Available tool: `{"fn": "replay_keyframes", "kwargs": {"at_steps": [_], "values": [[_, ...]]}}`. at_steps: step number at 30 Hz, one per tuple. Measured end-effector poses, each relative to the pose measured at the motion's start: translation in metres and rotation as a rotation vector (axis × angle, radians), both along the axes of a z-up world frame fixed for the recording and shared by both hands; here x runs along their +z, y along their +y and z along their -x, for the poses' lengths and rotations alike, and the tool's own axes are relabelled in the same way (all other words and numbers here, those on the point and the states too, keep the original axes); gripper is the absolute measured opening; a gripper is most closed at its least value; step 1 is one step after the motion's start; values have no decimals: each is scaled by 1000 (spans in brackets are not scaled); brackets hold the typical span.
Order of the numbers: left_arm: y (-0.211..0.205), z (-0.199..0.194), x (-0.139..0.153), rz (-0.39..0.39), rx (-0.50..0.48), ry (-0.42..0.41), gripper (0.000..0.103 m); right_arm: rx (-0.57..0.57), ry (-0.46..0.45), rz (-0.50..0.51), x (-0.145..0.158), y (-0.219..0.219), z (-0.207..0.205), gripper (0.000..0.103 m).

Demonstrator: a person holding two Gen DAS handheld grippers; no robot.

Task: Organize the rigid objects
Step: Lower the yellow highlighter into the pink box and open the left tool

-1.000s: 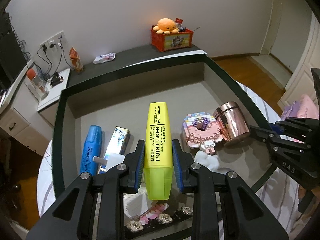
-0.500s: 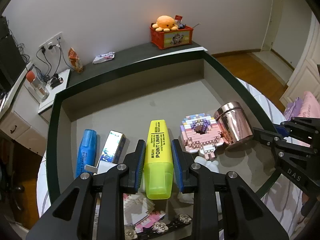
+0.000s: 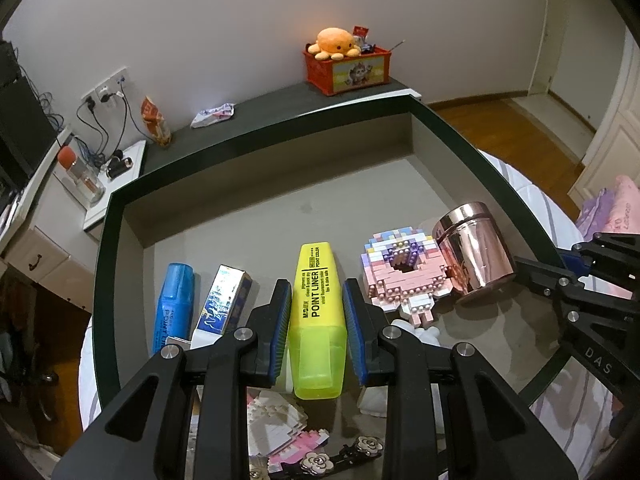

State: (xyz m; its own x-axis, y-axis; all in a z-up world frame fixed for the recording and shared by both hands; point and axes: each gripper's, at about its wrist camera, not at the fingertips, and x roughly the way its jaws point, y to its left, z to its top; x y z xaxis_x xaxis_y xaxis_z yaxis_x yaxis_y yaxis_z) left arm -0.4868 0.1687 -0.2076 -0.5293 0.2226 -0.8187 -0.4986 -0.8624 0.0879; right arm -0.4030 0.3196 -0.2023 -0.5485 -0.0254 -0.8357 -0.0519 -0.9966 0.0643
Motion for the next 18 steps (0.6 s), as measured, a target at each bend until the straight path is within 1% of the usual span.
{"fn": "replay_keyframes", "kwargs": {"at_steps": [2, 4, 5, 6, 8, 10, 12, 17, 18], "values": [[-1, -1, 1, -11, -1, -1, 29, 1, -1, 0, 0, 0, 1, 14], [0, -3, 4, -12, 0, 6, 42, 2, -3, 0, 0, 0, 1, 14], [0, -4, 6, -10, 0, 11, 59, 2, -3, 0, 0, 0, 1, 14], [-1, -7, 8, -10, 2, 28, 73, 2, -4, 1, -1, 0, 1, 14], [-3, -12, 12, -13, 0, 52, 80, 2, -4, 1, 0, 0, 1, 14], [-5, -16, 16, -18, -1, 56, 82, 2, -5, 1, -1, 0, 1, 14], [-8, -20, 20, -12, 15, 66, 92, 1, -6, 1, -1, 0, 0, 14], [-20, -36, 32, -23, 34, 105, 98, -2, 13, 4, 8, -1, -9, 14], [-23, -41, 35, -24, 41, 114, 99, 1, 22, 7, 12, -2, -12, 18]]}}
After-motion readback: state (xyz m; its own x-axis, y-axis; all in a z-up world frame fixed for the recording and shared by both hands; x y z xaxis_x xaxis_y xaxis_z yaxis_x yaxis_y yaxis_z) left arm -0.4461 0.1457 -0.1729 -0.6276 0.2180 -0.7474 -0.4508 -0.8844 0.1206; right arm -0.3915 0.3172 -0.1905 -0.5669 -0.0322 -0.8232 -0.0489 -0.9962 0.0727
